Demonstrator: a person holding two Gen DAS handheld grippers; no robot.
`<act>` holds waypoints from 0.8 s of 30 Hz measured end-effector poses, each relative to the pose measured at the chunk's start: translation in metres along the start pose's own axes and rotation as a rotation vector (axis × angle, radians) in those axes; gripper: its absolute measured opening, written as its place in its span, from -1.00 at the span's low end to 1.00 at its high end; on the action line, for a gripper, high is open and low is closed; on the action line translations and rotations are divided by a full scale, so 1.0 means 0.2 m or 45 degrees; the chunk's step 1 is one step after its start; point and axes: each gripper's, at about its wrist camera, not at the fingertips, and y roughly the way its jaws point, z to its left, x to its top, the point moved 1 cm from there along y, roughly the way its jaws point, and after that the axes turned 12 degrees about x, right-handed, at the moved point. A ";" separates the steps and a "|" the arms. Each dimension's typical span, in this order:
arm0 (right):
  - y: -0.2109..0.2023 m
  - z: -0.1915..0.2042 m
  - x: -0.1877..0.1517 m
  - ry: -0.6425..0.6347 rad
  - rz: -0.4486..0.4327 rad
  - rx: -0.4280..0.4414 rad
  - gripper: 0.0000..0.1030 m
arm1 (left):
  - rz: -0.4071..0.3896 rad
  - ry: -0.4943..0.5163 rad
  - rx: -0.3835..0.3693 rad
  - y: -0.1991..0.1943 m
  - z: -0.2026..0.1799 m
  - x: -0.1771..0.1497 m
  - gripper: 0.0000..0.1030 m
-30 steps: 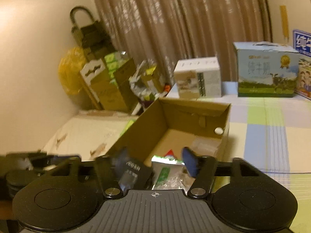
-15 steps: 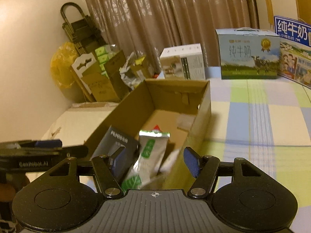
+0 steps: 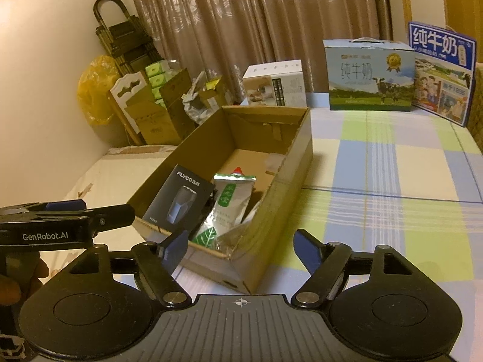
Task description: Organize objects
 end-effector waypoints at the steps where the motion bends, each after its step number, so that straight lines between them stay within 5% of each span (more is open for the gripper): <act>1: -0.01 0.01 -0.01 -0.003 0.000 -0.004 0.48 | -0.001 -0.003 0.003 -0.02 -0.01 -0.01 0.98; 24: -0.10 0.04 -0.14 -0.022 0.042 -0.039 0.54 | 0.091 0.035 -0.006 -0.14 -0.05 -0.14 0.98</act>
